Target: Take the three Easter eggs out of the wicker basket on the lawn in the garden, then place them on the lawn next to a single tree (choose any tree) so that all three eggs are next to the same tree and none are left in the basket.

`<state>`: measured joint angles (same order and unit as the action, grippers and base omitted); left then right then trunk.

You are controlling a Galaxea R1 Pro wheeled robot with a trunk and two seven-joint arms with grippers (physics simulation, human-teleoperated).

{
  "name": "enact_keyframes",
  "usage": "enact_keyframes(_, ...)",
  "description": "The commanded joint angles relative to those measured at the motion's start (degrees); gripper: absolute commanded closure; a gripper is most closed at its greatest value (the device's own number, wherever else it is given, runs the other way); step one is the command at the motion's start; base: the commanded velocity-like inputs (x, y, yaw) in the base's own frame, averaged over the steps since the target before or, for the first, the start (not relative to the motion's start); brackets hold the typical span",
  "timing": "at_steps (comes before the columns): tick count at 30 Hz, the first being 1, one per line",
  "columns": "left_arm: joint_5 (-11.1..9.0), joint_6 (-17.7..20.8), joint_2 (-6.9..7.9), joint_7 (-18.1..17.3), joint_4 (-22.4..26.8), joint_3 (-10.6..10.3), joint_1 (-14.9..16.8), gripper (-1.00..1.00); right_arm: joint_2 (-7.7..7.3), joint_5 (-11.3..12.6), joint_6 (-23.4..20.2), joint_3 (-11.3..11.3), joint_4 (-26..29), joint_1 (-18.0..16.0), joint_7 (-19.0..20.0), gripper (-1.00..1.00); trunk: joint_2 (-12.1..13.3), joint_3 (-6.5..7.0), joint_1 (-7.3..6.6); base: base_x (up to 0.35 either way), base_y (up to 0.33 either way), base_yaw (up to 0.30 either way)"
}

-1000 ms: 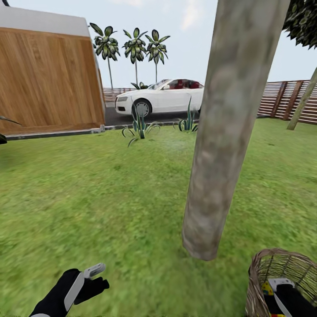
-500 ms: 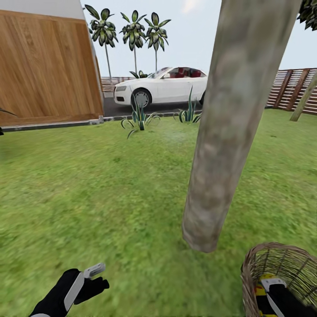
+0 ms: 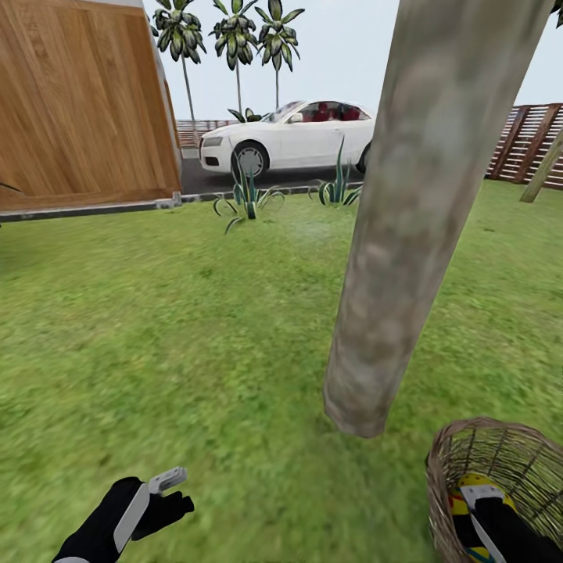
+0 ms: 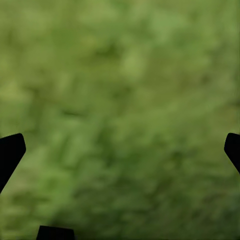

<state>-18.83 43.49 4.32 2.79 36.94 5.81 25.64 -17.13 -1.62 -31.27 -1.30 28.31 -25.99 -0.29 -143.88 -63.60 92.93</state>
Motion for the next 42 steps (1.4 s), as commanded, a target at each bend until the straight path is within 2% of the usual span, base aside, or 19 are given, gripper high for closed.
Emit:
enact_keyframes(1,-0.51,0.28,-0.01,0.29,0.07,0.08,0.02,-1.00,0.00,0.57,-0.27,-0.05,-2.29,0.06,0.14,1.00,-0.01,-0.06,0.00,0.000,0.000,0.000)
enact_keyframes(40,-0.52,0.28,-0.01,0.25,0.17,0.08,0.02,-1.00,-0.01,0.57,-0.37,-0.10,-2.38,0.06,0.11,1.00,-0.01,-0.06,0.00,0.000,0.000,0.000)
enact_keyframes(42,-0.51,0.28,-0.01,0.28,0.16,0.08,0.02,-1.00,-0.01,0.57,-0.37,-0.10,-2.38,0.06,0.11,1.00,0.02,0.38,-0.05,0.000,0.000,0.000)
